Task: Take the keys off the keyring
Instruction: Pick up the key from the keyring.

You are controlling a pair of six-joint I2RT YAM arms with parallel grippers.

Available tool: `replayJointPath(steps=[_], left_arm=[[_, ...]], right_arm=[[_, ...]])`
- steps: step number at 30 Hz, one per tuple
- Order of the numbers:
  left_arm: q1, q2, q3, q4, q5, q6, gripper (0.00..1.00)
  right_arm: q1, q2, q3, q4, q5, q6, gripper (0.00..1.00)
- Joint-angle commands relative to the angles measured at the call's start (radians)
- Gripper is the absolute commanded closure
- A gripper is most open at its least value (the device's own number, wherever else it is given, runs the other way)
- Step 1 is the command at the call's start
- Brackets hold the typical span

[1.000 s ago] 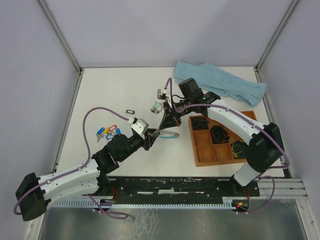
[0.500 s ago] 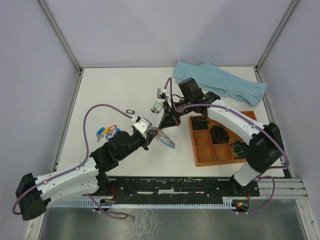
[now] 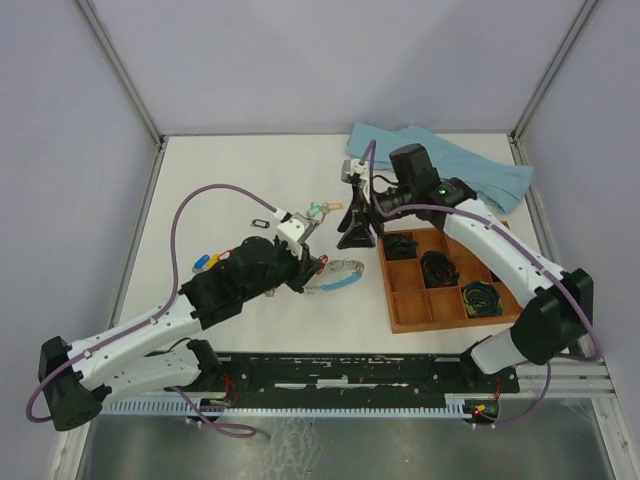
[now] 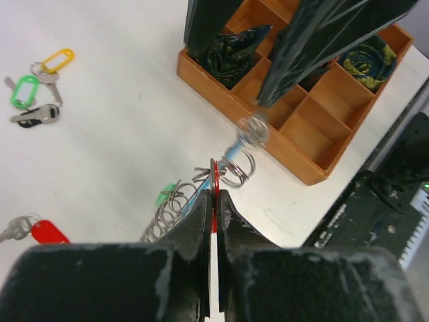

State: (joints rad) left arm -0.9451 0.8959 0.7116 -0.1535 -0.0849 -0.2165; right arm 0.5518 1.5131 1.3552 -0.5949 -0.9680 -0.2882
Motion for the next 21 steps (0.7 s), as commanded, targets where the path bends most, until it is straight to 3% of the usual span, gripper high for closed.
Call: replayJointPath(steps=[1, 6, 9, 11, 16, 21], left_arm=[[0.058, 0.069, 0.15, -0.094, 0.171, -0.158, 0.97], [0.211, 0.174, 0.205, -0.089, 0.469, -0.314, 0.97], [0.248, 0.207, 0.197, -0.023, 0.548, -0.45, 0.97], [0.26, 0.223, 0.185, 0.037, 0.587, -0.538, 0.97], [0.305, 0.239, 0.111, 0.235, 0.632, -0.861, 0.97], [0.324, 0.212, -0.012, 0.423, 0.581, -1.163, 0.97]], right_arm=[[-0.036, -0.123, 0.007, -0.073, -0.056, -0.139, 0.41], [-0.035, -0.233, -0.09, -0.114, -0.128, -0.351, 0.38], [-0.036, -0.269, -0.111, -0.26, -0.123, -0.661, 0.36], [-0.035, -0.292, -0.135, -0.274, -0.102, -0.76, 0.34], [-0.016, -0.324, -0.199, -0.183, -0.022, -0.784, 0.33], [0.005, -0.348, -0.251, -0.022, 0.065, -0.676, 0.32]])
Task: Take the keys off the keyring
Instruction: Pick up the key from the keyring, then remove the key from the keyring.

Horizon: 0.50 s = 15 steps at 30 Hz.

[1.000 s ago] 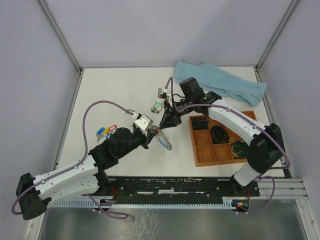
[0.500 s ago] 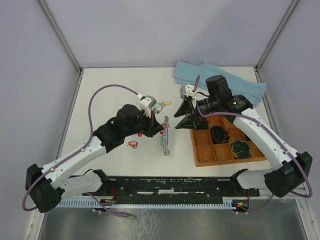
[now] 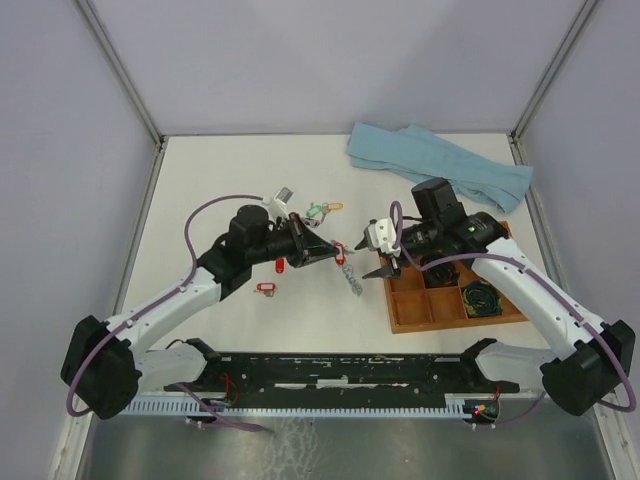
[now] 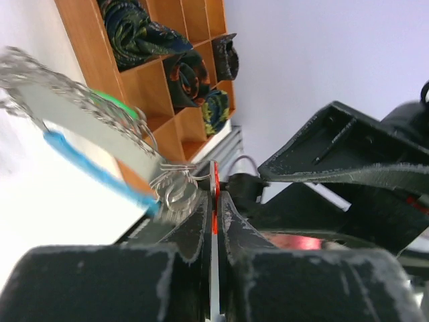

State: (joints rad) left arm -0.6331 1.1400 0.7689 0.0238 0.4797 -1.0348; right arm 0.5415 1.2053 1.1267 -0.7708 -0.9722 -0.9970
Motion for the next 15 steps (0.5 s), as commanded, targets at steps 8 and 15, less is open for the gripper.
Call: replayJointPath(steps=[8, 15], left_arm=[[0.013, -0.029, -0.144, 0.328, -0.03, -0.594, 0.97], [0.012, -0.013, -0.149, 0.354, -0.021, -0.674, 0.97]], right_arm=[[0.091, -0.052, -0.077, 0.374, 0.213, 0.189, 0.3], [0.136, -0.055, -0.108, 0.408, 0.266, 0.164, 0.3]])
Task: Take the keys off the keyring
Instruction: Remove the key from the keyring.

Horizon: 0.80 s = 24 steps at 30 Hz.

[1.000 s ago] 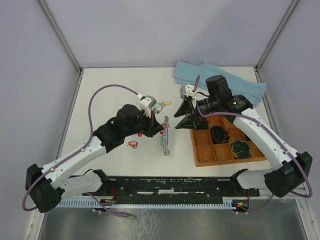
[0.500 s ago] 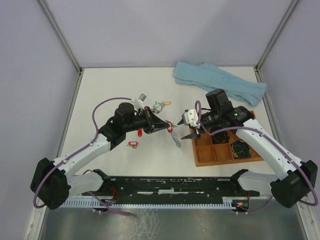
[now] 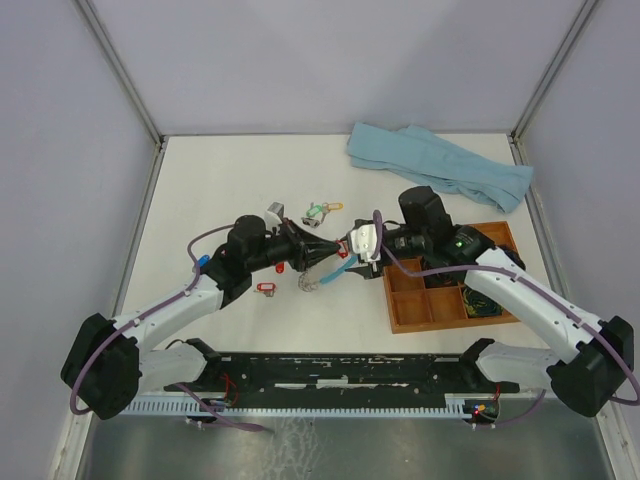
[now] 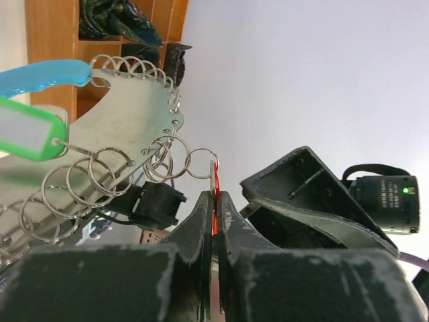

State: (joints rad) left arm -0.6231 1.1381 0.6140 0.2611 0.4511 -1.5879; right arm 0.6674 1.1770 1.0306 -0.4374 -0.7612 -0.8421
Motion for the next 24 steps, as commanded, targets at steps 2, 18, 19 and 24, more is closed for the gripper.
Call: replayJointPath(steps=[2, 18, 19, 24], left_arm=[[0.003, -0.015, 0.003, 0.121, 0.002, -0.145, 0.97], [0.002, -0.01, -0.009, 0.148, -0.012, -0.189, 0.97], [0.002, -0.013, -0.011, 0.148, -0.019, -0.192, 0.97], [0.003, -0.025, -0.029, 0.142, -0.054, -0.214, 0.97]], right_arm=[[0.018, -0.03, -0.021, 0.088, 0.062, 0.006, 0.32], [0.076, -0.032, -0.026, 0.163, 0.187, 0.057, 0.61], [0.08, -0.032, -0.026, 0.166, 0.194, 0.06, 0.63], [0.097, -0.035, -0.024, 0.178, 0.234, 0.069, 0.68]])
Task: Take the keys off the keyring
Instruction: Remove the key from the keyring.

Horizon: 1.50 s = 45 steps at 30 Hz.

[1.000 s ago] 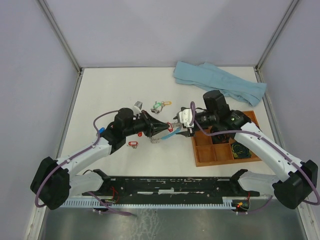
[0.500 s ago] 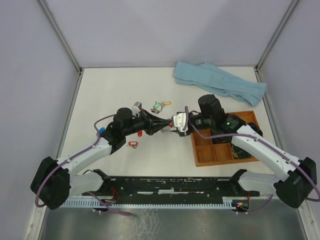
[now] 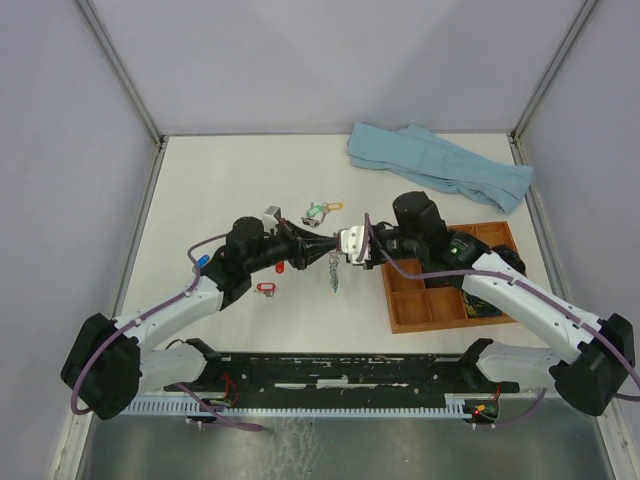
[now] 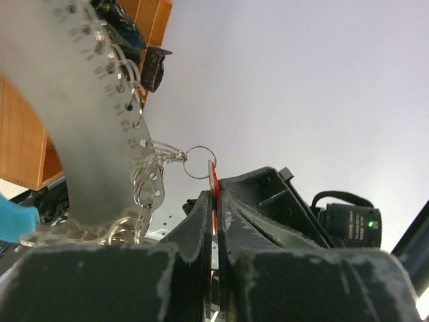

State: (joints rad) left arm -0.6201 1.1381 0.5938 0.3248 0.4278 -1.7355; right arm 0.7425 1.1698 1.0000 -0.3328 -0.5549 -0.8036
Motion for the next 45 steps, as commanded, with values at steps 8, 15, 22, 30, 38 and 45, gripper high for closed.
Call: replayJointPath(steps=[8, 15, 22, 30, 38, 45], left_arm=[[-0.001, -0.06, -0.035, 0.055, -0.1, -0.107, 0.97], [-0.001, -0.065, -0.041, 0.045, -0.13, -0.133, 0.97], [-0.001, -0.075, -0.036, 0.05, -0.14, -0.145, 0.97], [-0.001, -0.076, -0.034, 0.051, -0.125, -0.132, 0.97], [-0.002, -0.066, -0.022, 0.048, -0.106, -0.118, 0.97], [-0.004, -0.057, -0.016, 0.048, -0.094, -0.11, 0.97]], right_arm=[[0.046, -0.044, -0.001, 0.097, 0.09, 0.022, 0.66], [0.097, -0.05, -0.022, 0.133, 0.182, -0.024, 0.65], [0.178, -0.048, -0.07, 0.165, 0.288, -0.153, 0.64], [0.181, -0.075, -0.113, 0.225, 0.39, -0.226, 0.61], [0.184, -0.074, -0.129, 0.256, 0.405, -0.243, 0.61], [0.201, -0.059, -0.145, 0.274, 0.415, -0.27, 0.62]])
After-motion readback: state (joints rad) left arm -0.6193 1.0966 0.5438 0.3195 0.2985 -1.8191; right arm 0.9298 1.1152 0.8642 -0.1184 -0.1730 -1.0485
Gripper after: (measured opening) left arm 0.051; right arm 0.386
